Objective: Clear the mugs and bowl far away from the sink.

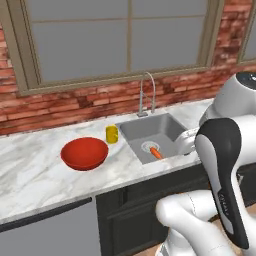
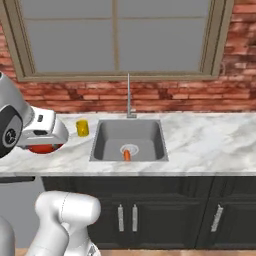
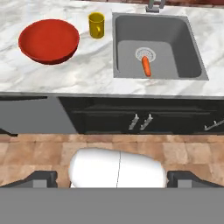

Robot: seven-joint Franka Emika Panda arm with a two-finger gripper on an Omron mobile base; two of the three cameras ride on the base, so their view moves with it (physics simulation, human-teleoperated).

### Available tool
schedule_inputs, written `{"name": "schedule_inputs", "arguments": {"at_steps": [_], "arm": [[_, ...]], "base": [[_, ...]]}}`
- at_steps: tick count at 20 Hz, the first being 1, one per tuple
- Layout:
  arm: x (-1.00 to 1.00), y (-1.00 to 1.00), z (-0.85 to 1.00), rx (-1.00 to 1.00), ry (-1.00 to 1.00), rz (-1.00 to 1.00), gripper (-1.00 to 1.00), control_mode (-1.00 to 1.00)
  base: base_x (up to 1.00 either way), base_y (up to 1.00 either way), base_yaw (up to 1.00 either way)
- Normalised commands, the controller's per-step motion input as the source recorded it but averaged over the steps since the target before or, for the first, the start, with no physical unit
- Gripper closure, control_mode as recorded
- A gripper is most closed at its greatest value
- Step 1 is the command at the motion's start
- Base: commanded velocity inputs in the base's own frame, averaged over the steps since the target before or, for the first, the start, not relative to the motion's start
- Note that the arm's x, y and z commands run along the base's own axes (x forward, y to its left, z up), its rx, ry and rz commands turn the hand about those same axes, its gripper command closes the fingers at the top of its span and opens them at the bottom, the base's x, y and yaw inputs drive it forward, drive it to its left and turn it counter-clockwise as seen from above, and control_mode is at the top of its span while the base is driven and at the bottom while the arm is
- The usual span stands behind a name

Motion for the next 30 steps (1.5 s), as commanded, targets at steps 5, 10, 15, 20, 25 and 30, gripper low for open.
{"name": "schedule_inputs", "arguments": {"at_steps": [5, 10, 15, 20, 25, 30], "arm": [[0.00, 0.00, 0.00, 0.00, 0.00, 0.00, -1.00, 1.00], [0.00, 0.00, 0.00, 0.00, 0.00, 0.00, -1.00, 1.00], [0.00, 0.00, 0.00, 0.00, 0.00, 0.00, -1.00, 1.00], [0.00, 0.00, 0.00, 0.00, 0.00, 0.00, -1.00, 1.00], [0.15, 0.02, -0.11, 0.04, 0.04, 0.01, -1.00, -1.00], [0.78, 0.17, -0.65, 0.26, 0.28, 0.00, -1.00, -1.00]], "base": [[1.00, 0.67, 0.27], [1.00, -0.17, 0.40], [1.00, -0.18, 0.27], [1.00, 0.00, 0.13], [0.78, 0.01, 0.08], [0.00, 0.00, 0.00]]}}
